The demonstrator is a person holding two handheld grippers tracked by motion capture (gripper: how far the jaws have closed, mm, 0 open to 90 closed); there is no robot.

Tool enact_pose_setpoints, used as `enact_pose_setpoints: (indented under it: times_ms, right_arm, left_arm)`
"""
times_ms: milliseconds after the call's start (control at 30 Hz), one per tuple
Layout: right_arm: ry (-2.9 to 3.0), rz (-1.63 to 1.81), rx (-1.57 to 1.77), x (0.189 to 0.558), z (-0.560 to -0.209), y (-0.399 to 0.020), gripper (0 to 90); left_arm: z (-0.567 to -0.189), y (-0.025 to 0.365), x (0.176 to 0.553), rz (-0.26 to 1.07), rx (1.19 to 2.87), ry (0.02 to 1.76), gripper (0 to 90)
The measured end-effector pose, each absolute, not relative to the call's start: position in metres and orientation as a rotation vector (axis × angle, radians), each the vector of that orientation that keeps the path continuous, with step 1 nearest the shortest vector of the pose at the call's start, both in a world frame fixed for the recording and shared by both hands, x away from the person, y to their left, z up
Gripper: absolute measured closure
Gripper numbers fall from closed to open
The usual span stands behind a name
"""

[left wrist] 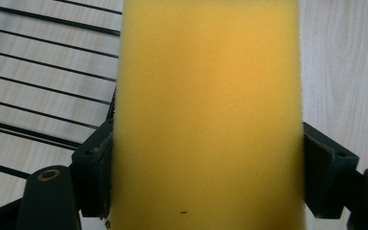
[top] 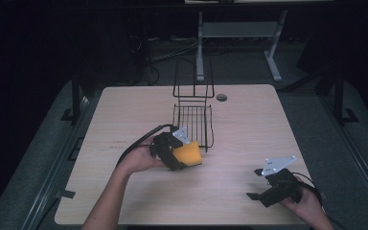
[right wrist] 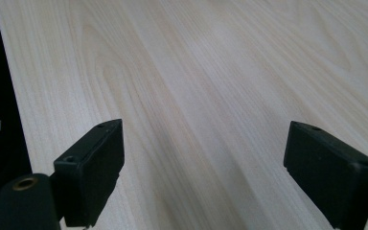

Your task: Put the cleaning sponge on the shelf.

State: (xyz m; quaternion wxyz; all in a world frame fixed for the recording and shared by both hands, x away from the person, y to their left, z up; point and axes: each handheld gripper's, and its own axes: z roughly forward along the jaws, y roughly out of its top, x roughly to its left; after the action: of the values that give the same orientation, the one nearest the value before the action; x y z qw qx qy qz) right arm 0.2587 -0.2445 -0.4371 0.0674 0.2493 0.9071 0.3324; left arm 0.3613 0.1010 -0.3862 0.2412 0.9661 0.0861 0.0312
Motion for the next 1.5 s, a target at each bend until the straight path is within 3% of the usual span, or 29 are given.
enact_pose_setpoints:
  times_ms: [1500]
  right_arm:
    - [2.749, 0.996, 0.739, 0.26, -0.439, -0.244, 13.6]
  left_arm:
    - [-0.37, 0.083, 0.404, 0.083, 2.649, 0.229, 21.6]
